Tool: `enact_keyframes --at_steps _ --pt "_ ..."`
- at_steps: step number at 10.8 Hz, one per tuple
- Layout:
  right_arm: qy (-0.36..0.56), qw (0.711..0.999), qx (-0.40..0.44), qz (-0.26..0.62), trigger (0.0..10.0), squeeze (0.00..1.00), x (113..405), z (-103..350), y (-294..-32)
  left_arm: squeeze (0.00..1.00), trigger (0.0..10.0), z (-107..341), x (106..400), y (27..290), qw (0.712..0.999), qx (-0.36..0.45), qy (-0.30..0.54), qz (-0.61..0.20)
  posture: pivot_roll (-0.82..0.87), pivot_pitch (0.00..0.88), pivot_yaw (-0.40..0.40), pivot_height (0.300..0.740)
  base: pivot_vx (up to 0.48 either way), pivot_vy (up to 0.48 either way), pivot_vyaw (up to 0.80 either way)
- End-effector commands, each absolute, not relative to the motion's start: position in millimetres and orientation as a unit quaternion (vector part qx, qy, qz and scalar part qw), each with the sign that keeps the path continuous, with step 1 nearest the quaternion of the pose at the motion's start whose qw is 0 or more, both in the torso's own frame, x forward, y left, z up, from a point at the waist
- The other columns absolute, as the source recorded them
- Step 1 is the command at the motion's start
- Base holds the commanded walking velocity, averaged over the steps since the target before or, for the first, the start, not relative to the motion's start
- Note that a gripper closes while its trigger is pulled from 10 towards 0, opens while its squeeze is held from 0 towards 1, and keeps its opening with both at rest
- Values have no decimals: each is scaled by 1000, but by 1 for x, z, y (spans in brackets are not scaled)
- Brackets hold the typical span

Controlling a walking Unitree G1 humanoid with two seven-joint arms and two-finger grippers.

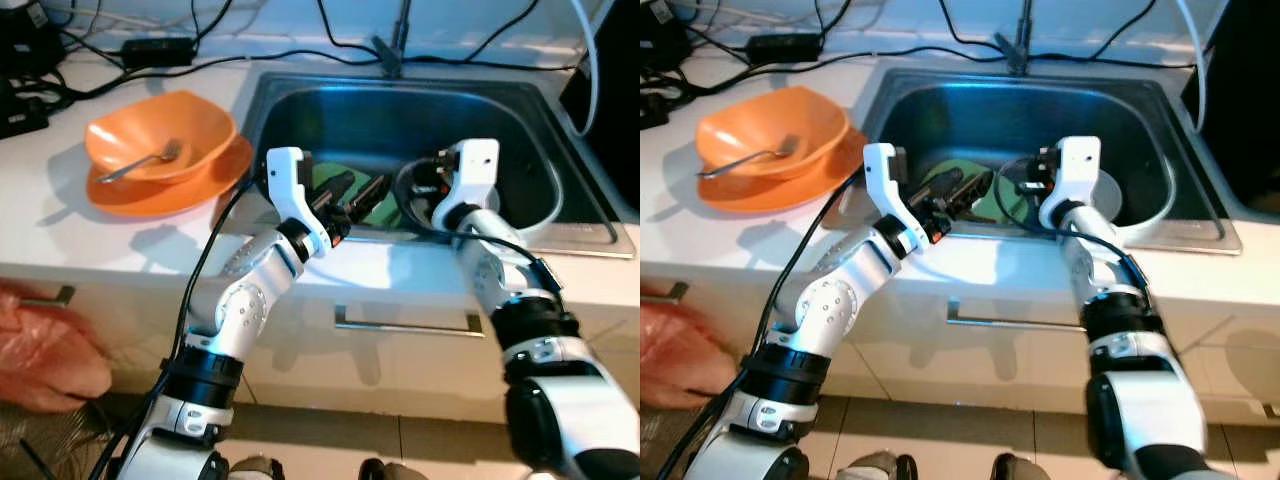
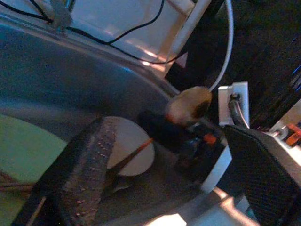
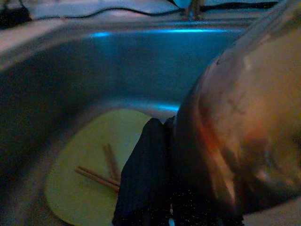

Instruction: Kitchen organization

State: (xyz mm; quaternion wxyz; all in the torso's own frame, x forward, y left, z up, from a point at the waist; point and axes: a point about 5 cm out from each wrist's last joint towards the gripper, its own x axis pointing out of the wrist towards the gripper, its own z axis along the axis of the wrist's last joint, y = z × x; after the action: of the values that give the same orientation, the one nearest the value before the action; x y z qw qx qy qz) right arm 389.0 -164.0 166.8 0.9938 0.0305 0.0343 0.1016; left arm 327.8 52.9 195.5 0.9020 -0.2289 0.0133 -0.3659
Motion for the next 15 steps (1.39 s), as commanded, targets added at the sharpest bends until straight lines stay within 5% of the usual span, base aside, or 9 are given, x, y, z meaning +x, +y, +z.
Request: enact_keyframes --at_steps 1,2,3,4,6,7,13,15 --pt "60 994 12 90 2471 0 386 153 -169 1000 10000 193 327 52 905 -207 14 -370 14 111 7 740 0 0 0" --pt "59 994 -4 89 2902 0 386 152 -170 1000 10000 190 327 53 912 -181 16 -368 14 111 8 740 0 0 0" --pt "60 994 -21 85 9176 0 386 151 -171 1000 10000 187 326 54 918 -136 14 -373 14 111 8 740 0 0 0" --pt "61 994 -27 81 10000 0 387 151 -172 1000 10000 185 328 59 922 -114 18 -371 16 110 7 740 0 0 0" --pt "65 994 -38 83 10000 0 387 149 -172 1000 10000 183 330 66 925 -84 19 -369 18 109 7 740 0 0 0" --pt "67 993 -42 87 10000 1000 387 147 -171 1000 10000 184 331 68 928 -86 15 -363 19 108 6 740 0 0 0" --pt "62 992 -39 98 10000 1000 387 147 -167 1000 10000 185 330 67 931 -47 0 -362 18 108 6 740 0 0 0" --pt "48 994 -8 102 10000 1000 389 154 -163 1000 10000 201 334 76 955 5 -78 -285 23 106 8 740 0 0 0"
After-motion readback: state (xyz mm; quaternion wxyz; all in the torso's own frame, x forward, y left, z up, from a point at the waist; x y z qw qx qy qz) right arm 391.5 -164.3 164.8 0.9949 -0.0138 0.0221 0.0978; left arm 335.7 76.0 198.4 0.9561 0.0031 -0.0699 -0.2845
